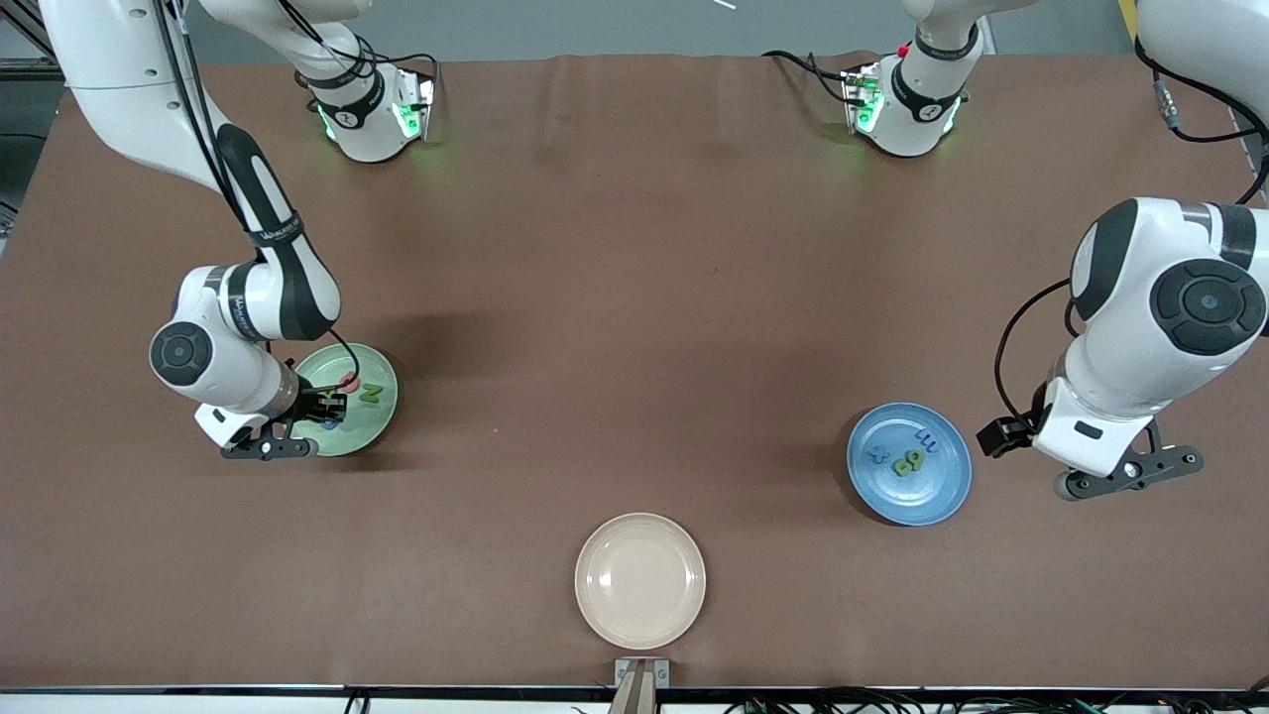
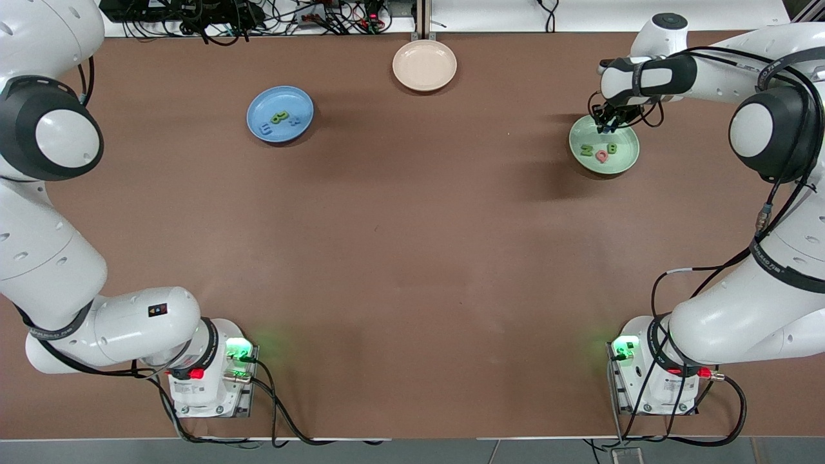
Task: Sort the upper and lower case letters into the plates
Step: 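Release the n with the left gripper while the right gripper releases the c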
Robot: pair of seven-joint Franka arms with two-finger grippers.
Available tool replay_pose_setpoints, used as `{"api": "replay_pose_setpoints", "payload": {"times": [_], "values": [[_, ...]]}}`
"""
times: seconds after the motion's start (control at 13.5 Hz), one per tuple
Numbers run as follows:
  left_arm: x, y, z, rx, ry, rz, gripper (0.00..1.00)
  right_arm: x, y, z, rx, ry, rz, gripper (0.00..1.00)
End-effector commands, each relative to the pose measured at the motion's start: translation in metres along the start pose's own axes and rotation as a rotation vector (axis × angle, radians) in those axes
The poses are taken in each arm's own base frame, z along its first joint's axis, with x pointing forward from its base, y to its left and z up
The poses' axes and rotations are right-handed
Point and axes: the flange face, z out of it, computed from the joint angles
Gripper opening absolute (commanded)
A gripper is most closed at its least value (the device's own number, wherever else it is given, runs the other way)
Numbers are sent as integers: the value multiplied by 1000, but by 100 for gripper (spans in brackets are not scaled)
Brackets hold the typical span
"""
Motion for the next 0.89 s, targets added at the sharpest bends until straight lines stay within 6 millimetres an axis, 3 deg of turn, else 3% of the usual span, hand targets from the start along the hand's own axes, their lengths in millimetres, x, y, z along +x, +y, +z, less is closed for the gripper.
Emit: {"api": "replay_pose_setpoints", "payload": {"times": [0.0, 0.22, 0.3, 0.37, 0.45, 0.59, 0.82], "values": [[-5, 3, -6, -8, -5, 23, 99, -6, -7, 0, 10, 3, -18, 1], [-5, 3, -6, -8, -5, 23, 99, -7, -10, 5, 10, -6, -23, 3], [-5, 3, -6, -7, -4, 23, 99, -7, -10, 5, 10, -8, -21, 11], [-5, 4, -7, -7, -4, 25, 99, -7, -11, 5, 10, -9, -24, 40], [-6, 5, -7, -8, -4, 26, 99, -6, -12, 5, 10, -6, -26, 99], [-7, 11, -18, -21, 12, 32, 99, -4, -13, 1, 10, -5, -27, 100], [-14, 7, -57, -4, 26, 34, 99, 1, -12, -9, 8, 12, -30, 100]]}}
